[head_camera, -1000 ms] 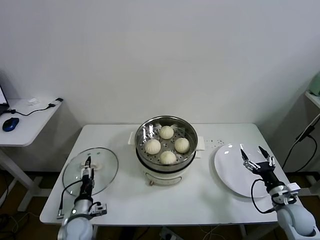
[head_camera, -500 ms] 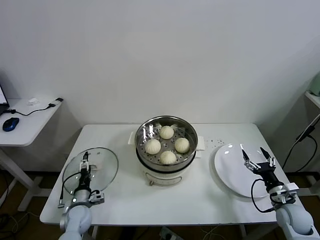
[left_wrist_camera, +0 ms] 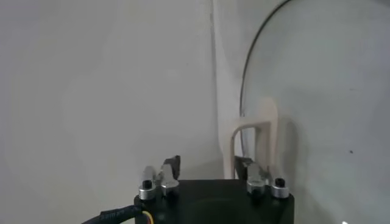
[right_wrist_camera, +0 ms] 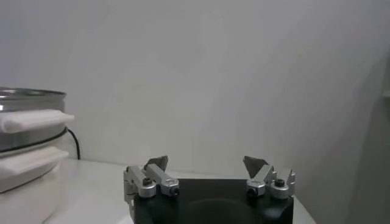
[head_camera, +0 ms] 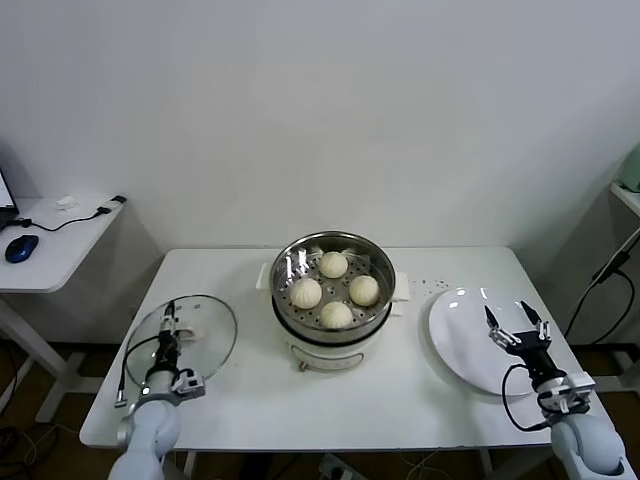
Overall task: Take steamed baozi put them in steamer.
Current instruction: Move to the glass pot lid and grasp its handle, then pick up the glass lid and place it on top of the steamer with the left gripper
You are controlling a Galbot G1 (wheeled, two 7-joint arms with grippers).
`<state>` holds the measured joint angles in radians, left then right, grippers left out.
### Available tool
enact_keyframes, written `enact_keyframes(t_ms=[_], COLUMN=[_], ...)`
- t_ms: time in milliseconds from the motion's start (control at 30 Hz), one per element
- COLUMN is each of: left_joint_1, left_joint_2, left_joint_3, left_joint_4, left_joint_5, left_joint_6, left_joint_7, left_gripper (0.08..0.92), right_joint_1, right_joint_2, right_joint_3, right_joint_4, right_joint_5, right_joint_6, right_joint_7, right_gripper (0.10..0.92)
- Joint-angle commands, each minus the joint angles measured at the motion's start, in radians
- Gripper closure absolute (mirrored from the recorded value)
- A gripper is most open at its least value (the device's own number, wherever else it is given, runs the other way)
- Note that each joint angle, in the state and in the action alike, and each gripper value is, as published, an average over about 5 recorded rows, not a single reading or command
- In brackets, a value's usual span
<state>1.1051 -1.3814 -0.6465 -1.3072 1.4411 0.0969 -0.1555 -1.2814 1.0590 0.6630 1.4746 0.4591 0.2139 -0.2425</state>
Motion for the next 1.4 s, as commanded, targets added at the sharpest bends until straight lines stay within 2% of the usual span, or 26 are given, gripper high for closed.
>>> enact_keyframes(t_ms=[33, 367, 500, 567, 767, 967, 1100, 1267, 1400], left_joint_1=[-0.018, 0.0, 0.032, 0.054, 0.159, 0.295, 0.352, 0.348, 0.272], left_joint_2=[0.01, 0.015, 0.026, 0.037, 0.088, 0.175, 0.248, 0.37, 0.473], left_joint_3=[-0.006, -0.007, -0.006, -0.006, -0.016, -0.005, 0.015, 0.087, 0.223], left_joint_4=[0.025, -0.005, -0.075, -0.13, -0.365, -0.633, -0.764, -0.863, -0.913], left_joint_5=[-0.063, -0.091, -0.114, -0.125, -0.173, -0.197, -0.247, -0.311, -0.322], left_joint_6=[-0.031, -0.061, -0.062, -0.06, -0.012, 0.204, 0.33, 0.479, 0.605], left_joint_7=[0.021, 0.015, 0.017, 0.02, 0.056, 0.082, 0.1, 0.152, 0.218], left_gripper=[0.424, 0.719, 0.822, 0.847, 0.849, 0.849, 0.849, 0.849, 0.849], right_joint_1=[0.003, 0.013, 0.02, 0.025, 0.044, 0.079, 0.119, 0.183, 0.241], right_joint_2=[0.004, 0.006, 0.007, 0.007, 0.008, -0.002, -0.01, -0.014, -0.011], right_joint_3=[0.005, 0.01, 0.011, 0.011, 0.011, 0.004, -0.017, -0.053, -0.085], right_joint_4=[-0.013, -0.026, -0.032, -0.036, -0.054, -0.083, -0.118, -0.174, -0.217], right_joint_5=[-0.02, -0.024, -0.023, -0.024, -0.024, -0.026, -0.028, -0.047, -0.059], right_joint_6=[0.006, 0.01, 0.01, 0.011, 0.013, 0.007, 0.004, 0.006, 0.006], right_joint_7=[-0.005, -0.009, -0.01, -0.01, -0.011, -0.026, -0.026, -0.023, -0.018], right_gripper=[0.203, 0.203, 0.203, 0.203, 0.203, 0.203, 0.203, 0.203, 0.203])
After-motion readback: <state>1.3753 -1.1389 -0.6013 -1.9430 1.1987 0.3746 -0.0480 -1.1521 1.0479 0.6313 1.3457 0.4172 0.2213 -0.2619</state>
